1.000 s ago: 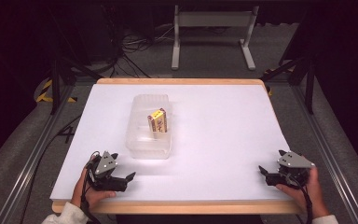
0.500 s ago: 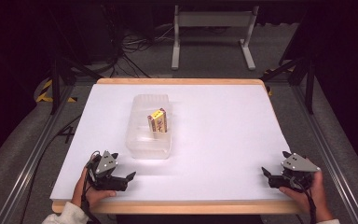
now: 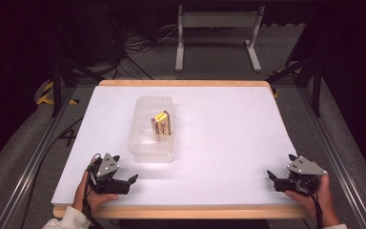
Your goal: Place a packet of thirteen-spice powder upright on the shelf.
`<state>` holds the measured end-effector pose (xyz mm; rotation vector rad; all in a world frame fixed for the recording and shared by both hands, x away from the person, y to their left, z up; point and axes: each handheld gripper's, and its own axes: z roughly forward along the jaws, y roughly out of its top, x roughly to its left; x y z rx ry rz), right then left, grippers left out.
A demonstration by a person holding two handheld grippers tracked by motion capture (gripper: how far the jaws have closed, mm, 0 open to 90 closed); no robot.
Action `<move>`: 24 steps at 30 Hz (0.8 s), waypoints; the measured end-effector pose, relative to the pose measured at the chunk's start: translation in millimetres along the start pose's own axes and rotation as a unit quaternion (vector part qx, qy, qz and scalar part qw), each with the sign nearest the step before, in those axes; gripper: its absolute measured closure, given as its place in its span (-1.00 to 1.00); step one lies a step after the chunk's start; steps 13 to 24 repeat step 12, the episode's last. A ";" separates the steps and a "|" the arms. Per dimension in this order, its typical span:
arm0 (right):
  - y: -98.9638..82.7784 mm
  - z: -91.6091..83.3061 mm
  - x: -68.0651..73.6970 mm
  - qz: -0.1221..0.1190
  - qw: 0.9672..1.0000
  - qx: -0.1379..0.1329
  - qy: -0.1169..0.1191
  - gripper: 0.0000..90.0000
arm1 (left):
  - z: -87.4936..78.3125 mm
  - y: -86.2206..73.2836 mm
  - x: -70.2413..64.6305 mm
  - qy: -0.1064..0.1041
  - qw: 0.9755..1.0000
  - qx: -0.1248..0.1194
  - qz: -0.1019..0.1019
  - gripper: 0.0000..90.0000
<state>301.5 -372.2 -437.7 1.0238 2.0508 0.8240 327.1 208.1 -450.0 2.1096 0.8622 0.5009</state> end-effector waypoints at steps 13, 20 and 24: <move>11.0 0.5 10.0 -0.002 1.000 0.017 0.021 -0.85 | 0.8 1.9 0.4 0.008 1.000 -0.003 -0.003 -0.85; 11.0 0.5 10.0 -0.002 1.000 0.017 0.021 -0.85 | 0.8 1.9 0.4 0.008 1.000 -0.003 -0.003 -0.85; 11.0 0.5 10.0 -0.002 1.000 0.017 0.021 -0.85 | 0.8 1.9 0.4 0.008 1.000 -0.003 -0.003 -0.85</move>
